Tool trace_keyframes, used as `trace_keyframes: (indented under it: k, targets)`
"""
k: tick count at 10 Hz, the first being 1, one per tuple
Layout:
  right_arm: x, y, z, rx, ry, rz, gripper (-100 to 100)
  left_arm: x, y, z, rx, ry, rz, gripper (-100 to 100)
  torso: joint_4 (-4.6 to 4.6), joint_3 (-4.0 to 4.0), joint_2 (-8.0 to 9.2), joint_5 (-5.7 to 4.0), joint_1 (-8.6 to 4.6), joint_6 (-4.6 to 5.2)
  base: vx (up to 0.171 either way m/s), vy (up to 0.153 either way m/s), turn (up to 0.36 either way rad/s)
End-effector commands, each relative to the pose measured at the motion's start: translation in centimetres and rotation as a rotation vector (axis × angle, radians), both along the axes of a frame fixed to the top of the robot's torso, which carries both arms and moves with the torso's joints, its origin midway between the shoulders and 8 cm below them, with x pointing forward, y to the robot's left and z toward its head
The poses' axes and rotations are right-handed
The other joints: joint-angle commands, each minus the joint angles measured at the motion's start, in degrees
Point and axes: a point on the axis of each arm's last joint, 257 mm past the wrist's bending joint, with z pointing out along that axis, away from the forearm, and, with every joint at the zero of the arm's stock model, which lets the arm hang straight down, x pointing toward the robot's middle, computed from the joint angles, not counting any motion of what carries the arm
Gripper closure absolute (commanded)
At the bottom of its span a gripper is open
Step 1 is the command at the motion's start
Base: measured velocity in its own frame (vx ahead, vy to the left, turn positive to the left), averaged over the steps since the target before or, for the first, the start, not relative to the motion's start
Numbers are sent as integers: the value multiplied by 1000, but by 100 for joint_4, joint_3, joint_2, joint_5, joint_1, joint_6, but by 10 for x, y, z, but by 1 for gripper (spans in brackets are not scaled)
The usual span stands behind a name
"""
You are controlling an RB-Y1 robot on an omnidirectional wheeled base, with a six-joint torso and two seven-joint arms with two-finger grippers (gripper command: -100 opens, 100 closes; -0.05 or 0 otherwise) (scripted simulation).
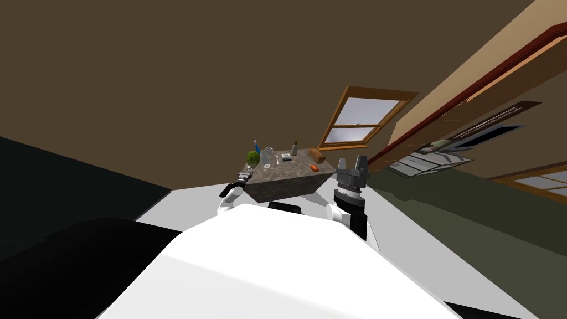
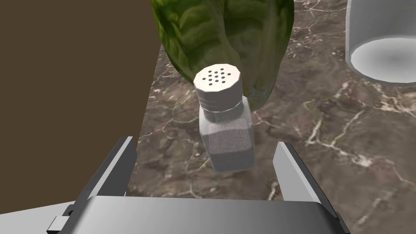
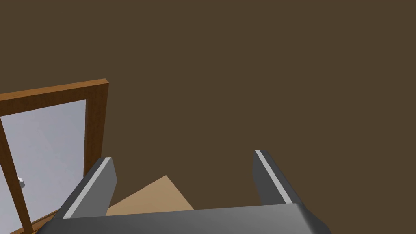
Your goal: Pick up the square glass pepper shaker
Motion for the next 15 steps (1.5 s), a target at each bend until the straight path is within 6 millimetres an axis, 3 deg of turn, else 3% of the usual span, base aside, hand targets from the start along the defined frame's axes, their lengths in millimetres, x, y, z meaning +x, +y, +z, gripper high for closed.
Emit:
trace_keyframes:
  k: [1, 2, 3, 4, 12, 15]
  targets:
    - [0, 0, 0, 0, 0, 0, 0, 7, 5, 3, 3, 2, 0, -100, 0, 0, 0, 0, 0, 0, 79, -42, -79]
    - [0, 0, 0, 0, 0, 0, 0, 5, 3, 2, 2, 0, 1, -100, -3, -8, -14, -1, -2, -1, 36, -13, -12]
    - [0, 0, 0, 0, 0, 0, 0, 6, 3, 2, 2, 1, 0, 0, -3, -4, -5, 1, 6, -3, 6, -3, 3]
    - [0, 0, 0, 0, 0, 0, 0, 10, -2, -1, -13, 10, -15, -100, 0, 2, 5, 2, 11, -3, 28, -7, 177]
    - [0, 0, 0, 0, 0, 0, 0, 25, -21, -6, -7, 37, -86, -100, -2, -2, -1, 0, 3, -3, 40, -17, 115]
    - [0, 0, 0, 0, 0, 0, 0, 35, -37, -7, -39, 28, -133, -100, -1, 0, 3, 1, 5, -2, 32, -22, 142]
